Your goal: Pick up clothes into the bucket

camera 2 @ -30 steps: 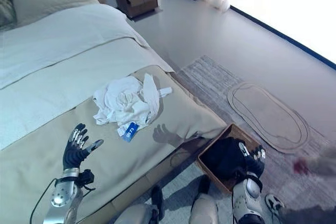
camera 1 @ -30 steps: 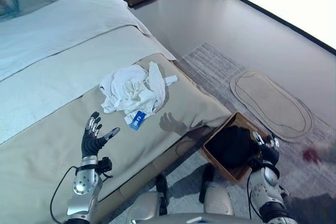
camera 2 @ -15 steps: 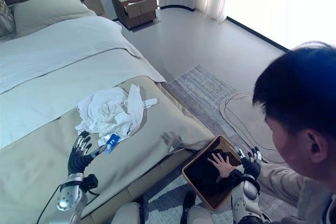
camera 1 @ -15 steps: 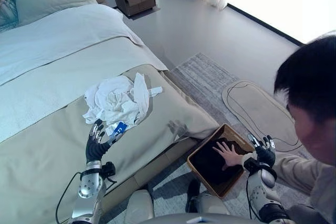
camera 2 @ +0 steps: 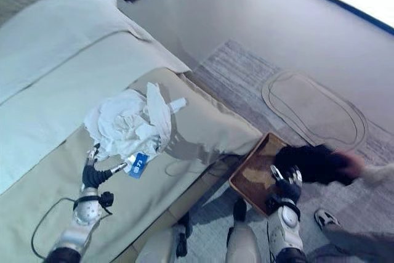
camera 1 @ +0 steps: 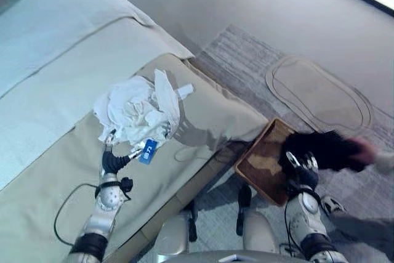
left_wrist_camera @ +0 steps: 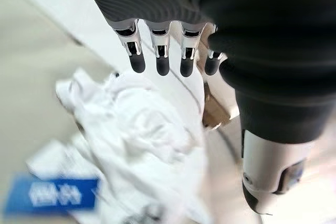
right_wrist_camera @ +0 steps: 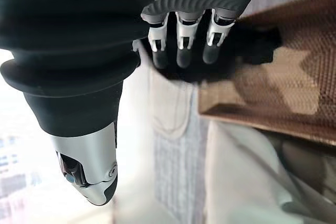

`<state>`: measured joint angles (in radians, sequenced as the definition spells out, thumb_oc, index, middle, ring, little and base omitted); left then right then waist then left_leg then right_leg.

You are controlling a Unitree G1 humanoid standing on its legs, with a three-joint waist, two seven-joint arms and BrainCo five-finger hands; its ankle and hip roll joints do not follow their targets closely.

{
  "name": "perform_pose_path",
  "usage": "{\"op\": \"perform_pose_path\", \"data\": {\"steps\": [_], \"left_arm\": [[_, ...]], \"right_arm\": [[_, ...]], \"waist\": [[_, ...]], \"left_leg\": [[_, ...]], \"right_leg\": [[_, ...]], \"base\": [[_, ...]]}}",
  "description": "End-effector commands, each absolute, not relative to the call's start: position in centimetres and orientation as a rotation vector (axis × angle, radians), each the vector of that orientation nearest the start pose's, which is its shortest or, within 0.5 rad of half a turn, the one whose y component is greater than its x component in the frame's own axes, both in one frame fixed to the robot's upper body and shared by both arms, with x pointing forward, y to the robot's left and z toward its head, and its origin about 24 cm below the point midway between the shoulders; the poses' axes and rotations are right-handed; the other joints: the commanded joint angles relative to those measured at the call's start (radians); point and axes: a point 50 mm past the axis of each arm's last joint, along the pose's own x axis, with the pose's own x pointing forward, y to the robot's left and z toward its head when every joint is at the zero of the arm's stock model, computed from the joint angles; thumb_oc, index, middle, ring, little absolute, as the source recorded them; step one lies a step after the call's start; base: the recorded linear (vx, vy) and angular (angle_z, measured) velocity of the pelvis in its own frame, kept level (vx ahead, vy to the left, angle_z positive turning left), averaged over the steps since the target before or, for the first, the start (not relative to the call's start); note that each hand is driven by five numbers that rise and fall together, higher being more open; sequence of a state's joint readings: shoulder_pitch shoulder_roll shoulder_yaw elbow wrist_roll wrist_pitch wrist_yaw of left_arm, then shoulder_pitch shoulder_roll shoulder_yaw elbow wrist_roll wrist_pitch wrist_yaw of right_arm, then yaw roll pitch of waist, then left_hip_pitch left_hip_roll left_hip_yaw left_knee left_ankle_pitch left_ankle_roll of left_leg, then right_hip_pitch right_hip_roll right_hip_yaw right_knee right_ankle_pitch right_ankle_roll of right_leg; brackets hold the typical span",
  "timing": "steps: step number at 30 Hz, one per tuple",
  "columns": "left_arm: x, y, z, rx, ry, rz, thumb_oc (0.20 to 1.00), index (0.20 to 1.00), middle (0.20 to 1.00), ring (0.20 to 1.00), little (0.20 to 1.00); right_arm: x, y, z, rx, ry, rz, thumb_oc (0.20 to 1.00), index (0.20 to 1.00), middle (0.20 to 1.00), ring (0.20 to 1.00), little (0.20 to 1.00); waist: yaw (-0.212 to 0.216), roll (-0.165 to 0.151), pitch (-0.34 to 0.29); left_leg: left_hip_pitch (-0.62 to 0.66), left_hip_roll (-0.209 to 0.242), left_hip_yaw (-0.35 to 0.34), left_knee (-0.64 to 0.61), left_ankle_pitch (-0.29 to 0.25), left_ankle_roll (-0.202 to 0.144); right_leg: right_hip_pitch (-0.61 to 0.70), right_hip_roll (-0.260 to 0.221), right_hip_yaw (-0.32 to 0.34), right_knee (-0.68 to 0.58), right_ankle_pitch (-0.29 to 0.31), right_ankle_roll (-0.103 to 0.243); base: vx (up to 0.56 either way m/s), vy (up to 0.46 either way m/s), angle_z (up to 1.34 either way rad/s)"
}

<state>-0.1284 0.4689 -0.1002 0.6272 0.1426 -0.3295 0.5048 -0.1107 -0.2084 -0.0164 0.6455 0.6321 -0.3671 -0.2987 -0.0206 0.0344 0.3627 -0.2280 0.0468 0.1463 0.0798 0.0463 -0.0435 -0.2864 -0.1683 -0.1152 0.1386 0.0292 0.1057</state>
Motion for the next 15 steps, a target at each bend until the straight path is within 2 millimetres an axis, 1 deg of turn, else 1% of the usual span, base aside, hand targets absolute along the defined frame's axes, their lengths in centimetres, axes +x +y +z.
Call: {"op": "perform_pose_path", "data": {"steps": [1, 3, 4, 5, 6, 7, 8, 10, 11, 12, 15], "left_arm": [[26.6, 29.2, 2.6, 0.864, -0.058, 0.5, 1.0, 1.0, 1.0, 1.0, 1.0], [27.8, 29.9, 4.2, 0.971, -0.102, 0.525, 1.0, 1.0, 1.0, 1.0, 1.0], [27.8, 29.9, 4.2, 0.971, -0.102, 0.525, 1.0, 1.0, 1.0, 1.0, 1.0], [28.6, 31.1, 5.4, 1.083, -0.111, 0.557, 1.0, 1.0, 1.0, 1.0, 1.0], [28.7, 31.0, 5.4, 1.083, -0.113, 0.557, 1.0, 1.0, 1.0, 1.0, 1.0], [29.8, 31.9, 6.7, 1.175, -0.118, 0.595, 1.0, 1.0, 1.0, 1.0, 1.0], [30.2, 32.4, 7.6, 1.219, -0.128, 0.619, 1.0, 1.0, 1.0, 1.0, 1.0], [30.5, 32.6, 7.9, 1.233, -0.116, 0.627, 1.0, 1.0, 1.0, 1.0, 1.0], [31.2, 33.1, 9.1, 1.258, -0.129, 0.664, 1.0, 1.0, 1.0, 1.0, 1.0], [31.4, 33.3, 9.8, 1.269, -0.135, 0.678, 1.0, 1.0, 1.0, 1.0, 1.0], [31.8, 33.9, 11.1, 1.329, -0.16, 0.701, 1.0, 1.0, 1.0, 1.0, 1.0]], "right_arm": [[25.4, -24.2, -0.7, 0.339, 0.018, -0.542, 1.0, 1.0, 1.0, 1.0, 1.0], [25.9, -24.1, 0.0, 0.336, -0.011, -0.52, 1.0, 1.0, 1.0, 1.0, 1.0], [25.9, -24.1, 0.0, 0.336, -0.011, -0.52, 1.0, 1.0, 1.0, 1.0, 1.0], [26.3, -24.0, 0.7, 0.318, -0.04, -0.497, 1.0, 1.0, 1.0, 1.0, 1.0], [26.3, -24.1, 0.7, 0.319, -0.041, -0.498, 1.0, 1.0, 1.0, 1.0, 1.0], [26.8, -24.0, 1.4, 0.311, -0.068, -0.482, 1.0, 1.0, 1.0, 1.0, 1.0], [26.9, -24.1, 1.7, 0.306, -0.081, -0.474, 1.0, 1.0, 1.0, 1.0, 1.0], [27.0, -24.0, 1.9, 0.305, -0.09, -0.466, 1.0, 1.0, 1.0, 1.0, 1.0], [27.1, -24.2, 2.4, 0.298, -0.11, -0.462, 1.0, 1.0, 1.0, 1.0, 1.0], [27.2, -24.2, 2.6, 0.297, -0.117, -0.462, 1.0, 1.0, 1.0, 1.0, 1.0], [27.2, -24.3, 2.8, 0.295, -0.132, -0.462, 1.0, 1.0, 1.0, 1.0, 1.0]], "waist": [[-0.04, -0.049, 0.023], [-0.05, -0.055, 0.042], [-0.05, -0.055, 0.041], [-0.061, -0.063, 0.059], [-0.061, -0.062, 0.058], [-0.073, -0.069, 0.076], [-0.078, -0.072, 0.083], [-0.082, -0.075, 0.084], [-0.09, -0.078, 0.085], [-0.092, -0.079, 0.085], [-0.097, -0.083, 0.084]], "left_leg": [[-0.136, 0.051, -0.021, 0.14, -0.005, 0.0], [-0.187, 0.057, -0.023, 0.177, -0.01, 0.002], [-0.189, 0.057, -0.023, 0.177, -0.01, 0.002], [-0.224, 0.062, -0.026, 0.194, -0.011, 0.001], [-0.228, 0.062, -0.026, 0.196, -0.011, 0.001], [-0.266, 0.07, -0.027, 0.215, -0.014, -0.002], [-0.287, 0.07, -0.029, 0.222, -0.012, -0.003], [-0.305, 0.071, -0.031, 0.226, -0.009, -0.005], [-0.326, 0.074, -0.038, 0.216, -0.002, -0.009], [-0.341, 0.074, -0.04, 0.214, 0.002, -0.011], [-0.365, 0.072, -0.047, 0.207, 0.01, -0.016]], "right_leg": [[0.001, -0.091, 0.008, 0.046, -0.002, 0.059], [-0.047, -0.09, 0.011, 0.067, 0.001, 0.057], [-0.048, -0.09, 0.011, 0.068, 0.001, 0.057], [-0.083, -0.088, 0.008, 0.081, 0.005, 0.057], [-0.087, -0.088, 0.008, 0.082, 0.004, 0.057], [-0.123, -0.087, 0.005, 0.095, 0.008, 0.06], [-0.144, -0.086, 0.004, 0.1, 0.013, 0.061], [-0.161, -0.085, 0.003, 0.101, 0.016, 0.062], [-0.179, -0.086, -0.001, 0.094, 0.023, 0.063], [-0.192, -0.088, -0.004, 0.092, 0.029, 0.065], [-0.213, -0.088, -0.012, 0.089, 0.032, 0.066]], "base": [[-0.14, 0.084, -0.12], [-0.06, 0.029, -0.14], [-0.06, 0.03, -0.11], [-0.04, 0.018, -0.06], [-0.08, 0.03, -0.07], [-0.07, 0.012, -0.09], [-0.09, 0.008, -0.03], [-0.02, -0.002, -0.02], [-0.02, 0.005, -0.04], [0.0, 0.0, 0.0], [0.0, 0.004, 0.09]]}}
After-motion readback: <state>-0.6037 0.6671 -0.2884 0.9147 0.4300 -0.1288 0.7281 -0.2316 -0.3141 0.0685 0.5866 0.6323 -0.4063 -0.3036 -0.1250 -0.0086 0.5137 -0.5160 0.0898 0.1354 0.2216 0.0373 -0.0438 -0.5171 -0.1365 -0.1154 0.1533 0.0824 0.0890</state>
